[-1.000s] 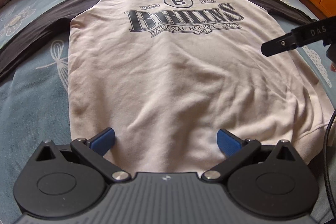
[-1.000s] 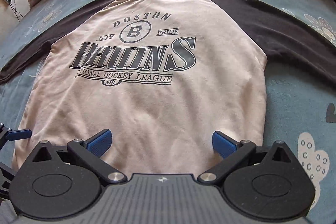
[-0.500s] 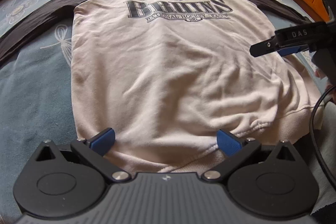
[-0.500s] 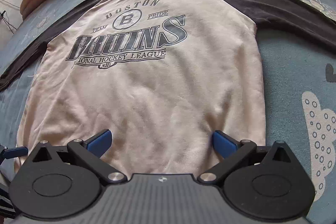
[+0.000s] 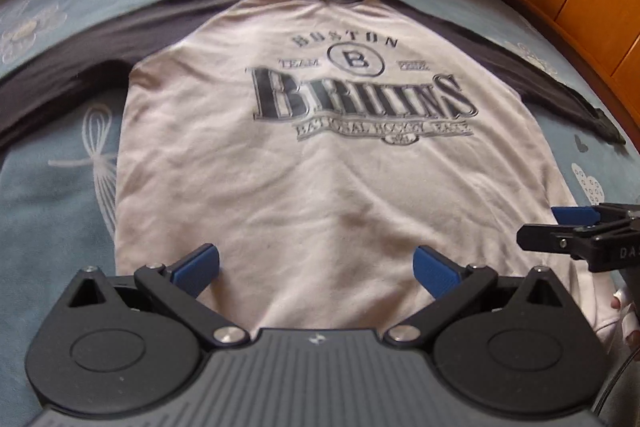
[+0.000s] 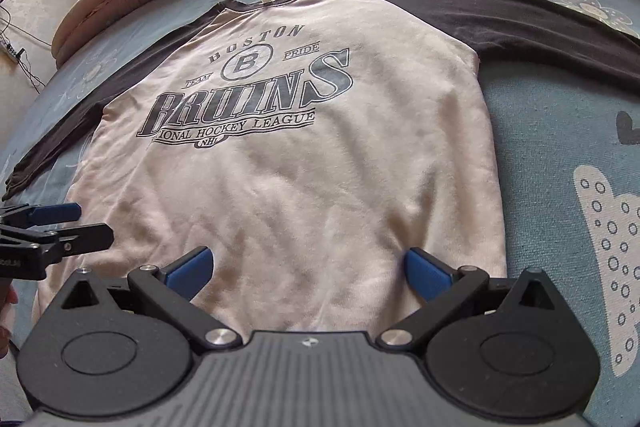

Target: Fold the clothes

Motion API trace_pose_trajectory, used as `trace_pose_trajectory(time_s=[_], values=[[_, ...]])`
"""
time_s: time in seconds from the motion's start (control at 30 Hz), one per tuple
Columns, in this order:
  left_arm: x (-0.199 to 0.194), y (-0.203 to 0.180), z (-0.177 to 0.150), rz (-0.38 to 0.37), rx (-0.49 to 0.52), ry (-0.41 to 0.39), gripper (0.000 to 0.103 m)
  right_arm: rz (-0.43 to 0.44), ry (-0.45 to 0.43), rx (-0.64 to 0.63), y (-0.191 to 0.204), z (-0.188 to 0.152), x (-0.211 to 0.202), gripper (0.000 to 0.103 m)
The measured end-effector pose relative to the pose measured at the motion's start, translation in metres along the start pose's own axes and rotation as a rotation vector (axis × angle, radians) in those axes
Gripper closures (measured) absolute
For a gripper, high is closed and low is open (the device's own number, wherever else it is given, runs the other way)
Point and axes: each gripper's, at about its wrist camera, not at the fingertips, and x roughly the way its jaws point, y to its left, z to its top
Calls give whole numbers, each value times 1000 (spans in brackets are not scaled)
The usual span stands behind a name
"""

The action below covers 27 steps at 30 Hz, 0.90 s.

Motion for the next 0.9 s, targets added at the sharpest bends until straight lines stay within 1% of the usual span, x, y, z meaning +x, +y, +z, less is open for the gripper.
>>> trace_pose_trajectory(time_s=[0.07, 0.2, 0.3, 0.43, 0.5, 0.57, 0.73, 0.83, 0.9], values=[[-5, 4, -11, -16, 9, -51, 1, -1, -10, -9, 1, -2, 0, 0], [-12, 12, -25, -36, 16, -90, 1, 2, -33, -17, 0, -6, -1, 0], [-13, 15, -24, -44, 8, -93, 1, 8, -45, -2, -1, -6, -2, 0], [-10, 10, -14, -5, 0, -48, 1, 19, -49, 8, -3, -6, -3, 0], [-8, 5, -7, 14, 1, -4, 1, 24, -55, 9, -4, -7, -3, 0], [-6, 1, 4, 12, 21, 22, 1, 20, -59, -8, -2, -8, -3, 0], [2, 0, 37, -31, 7, -12, 1, -8, -69, -57, 4, -12, -2, 0], [13, -1, 42, -31, -10, 3, 1, -28, -76, -83, 8, -14, -1, 0], [20, -2, 34, -24, -3, 16, 1, -35, -78, -102, 9, -16, 0, 0]])
